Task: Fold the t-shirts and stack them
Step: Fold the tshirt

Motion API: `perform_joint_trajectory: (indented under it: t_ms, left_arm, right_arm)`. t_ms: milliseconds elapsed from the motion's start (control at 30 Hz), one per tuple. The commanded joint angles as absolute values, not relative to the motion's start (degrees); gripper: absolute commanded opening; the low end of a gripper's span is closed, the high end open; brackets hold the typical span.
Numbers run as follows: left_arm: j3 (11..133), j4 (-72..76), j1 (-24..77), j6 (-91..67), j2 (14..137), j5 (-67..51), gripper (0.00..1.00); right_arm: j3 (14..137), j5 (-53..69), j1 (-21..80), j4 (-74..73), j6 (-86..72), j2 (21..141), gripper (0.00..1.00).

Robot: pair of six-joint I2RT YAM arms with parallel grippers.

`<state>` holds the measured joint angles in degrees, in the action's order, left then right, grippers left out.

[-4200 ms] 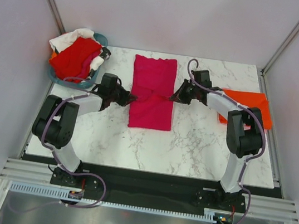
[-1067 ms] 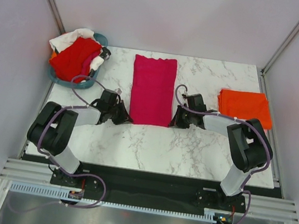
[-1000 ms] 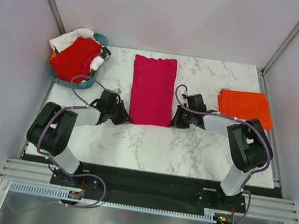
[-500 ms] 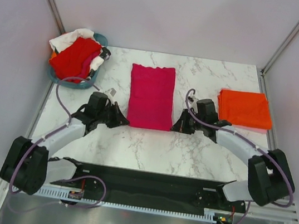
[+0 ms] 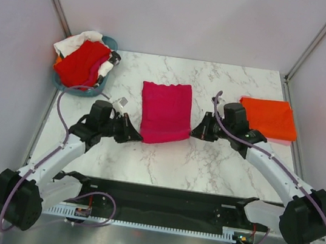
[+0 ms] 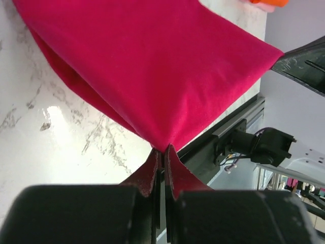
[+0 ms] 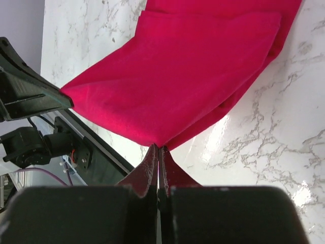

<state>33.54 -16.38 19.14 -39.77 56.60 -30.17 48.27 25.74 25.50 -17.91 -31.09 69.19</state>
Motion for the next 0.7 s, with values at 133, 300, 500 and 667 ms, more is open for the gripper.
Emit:
perform_joint_trajectory:
  t_ms: [133, 300, 500, 667]
  left_arm:
    - [44.81, -18.37, 17.32, -39.99, 62.83, -31.47, 0.02]
    - [50.44, -18.90, 15.65, -39.20, 67.84, -30.59, 0.02]
    - [55.80, -18.81, 13.36, -38.23, 75.58, -30.32, 0.02]
    - [61.42, -18.54, 11.60, -38.06, 81.81, -29.88, 0.02]
  right_arm:
    - [59.49, 24.17, 24.79, -19.42, -30.32, 76.72, 0.00]
    - [66.35, 24.26, 23.82, -20.48, -30.41, 81.90, 0.00]
    - [72.85, 25.31, 21.71, -20.74, -30.67, 89.38, 0.00]
    - [78.73, 26.28, 20.48, -20.74, -31.02, 95.00, 0.00]
